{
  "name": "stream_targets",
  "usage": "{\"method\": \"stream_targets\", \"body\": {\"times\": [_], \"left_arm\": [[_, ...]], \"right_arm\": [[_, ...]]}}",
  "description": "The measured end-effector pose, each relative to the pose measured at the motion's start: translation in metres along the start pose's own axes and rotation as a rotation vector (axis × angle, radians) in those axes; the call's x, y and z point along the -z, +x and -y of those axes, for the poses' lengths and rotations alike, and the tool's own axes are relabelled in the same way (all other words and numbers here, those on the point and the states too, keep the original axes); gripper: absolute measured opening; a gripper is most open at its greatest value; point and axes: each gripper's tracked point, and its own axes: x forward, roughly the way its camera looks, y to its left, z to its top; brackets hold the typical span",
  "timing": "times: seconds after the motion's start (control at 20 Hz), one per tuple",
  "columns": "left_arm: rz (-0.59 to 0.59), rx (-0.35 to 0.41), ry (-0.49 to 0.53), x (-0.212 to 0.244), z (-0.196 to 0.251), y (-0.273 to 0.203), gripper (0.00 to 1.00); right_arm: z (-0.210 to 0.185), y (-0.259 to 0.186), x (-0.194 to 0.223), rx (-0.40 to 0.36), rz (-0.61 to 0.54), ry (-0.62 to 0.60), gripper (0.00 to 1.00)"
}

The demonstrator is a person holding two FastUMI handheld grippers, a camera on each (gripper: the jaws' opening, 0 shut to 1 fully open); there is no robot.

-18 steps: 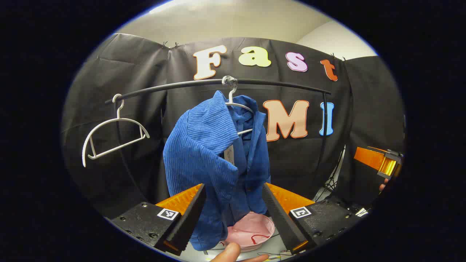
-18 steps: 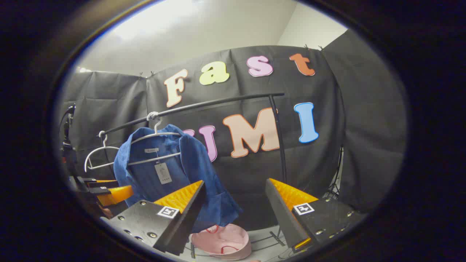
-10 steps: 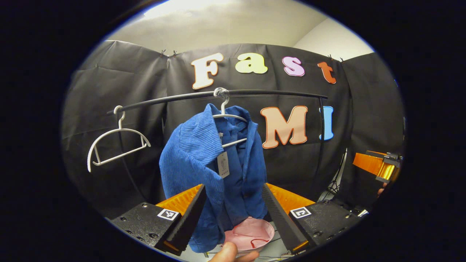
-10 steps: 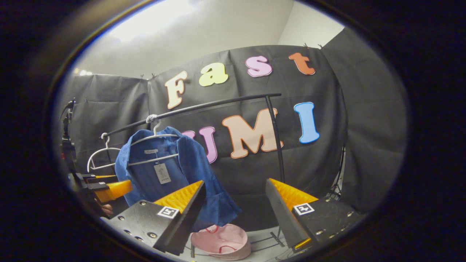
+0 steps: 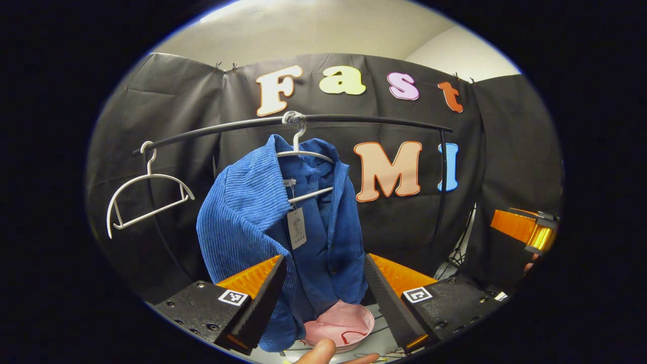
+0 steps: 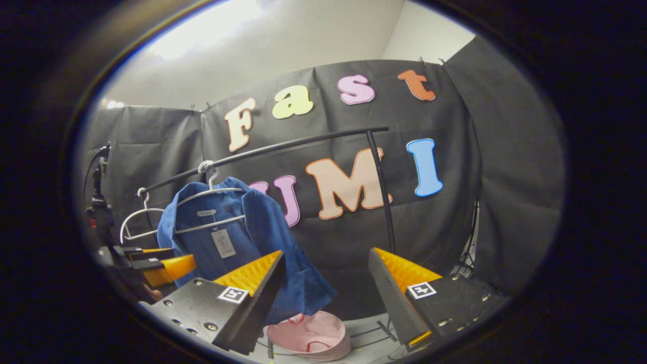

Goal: Grasp the clothes on the hanger with both hands and then place them into the laundry hamper below.

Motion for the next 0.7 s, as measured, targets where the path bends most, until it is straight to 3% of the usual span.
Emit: {"method": "stream_targets", "body": {"times": [0.2, 0.7], "left_arm": [[0.025, -0.004, 0.029, -0.004, -0.007, 0.009, 0.97], [0.007, -0.083, 0.048, 0.016, -0.046, 0.019, 0.98]], "right_arm": [[0.010, 0.006, -0.009, 0.060, 0.045, 0.031, 0.98], [-0.058, 0.054, 0.030, -0.028, -0.041, 0.082, 0.98]]}}
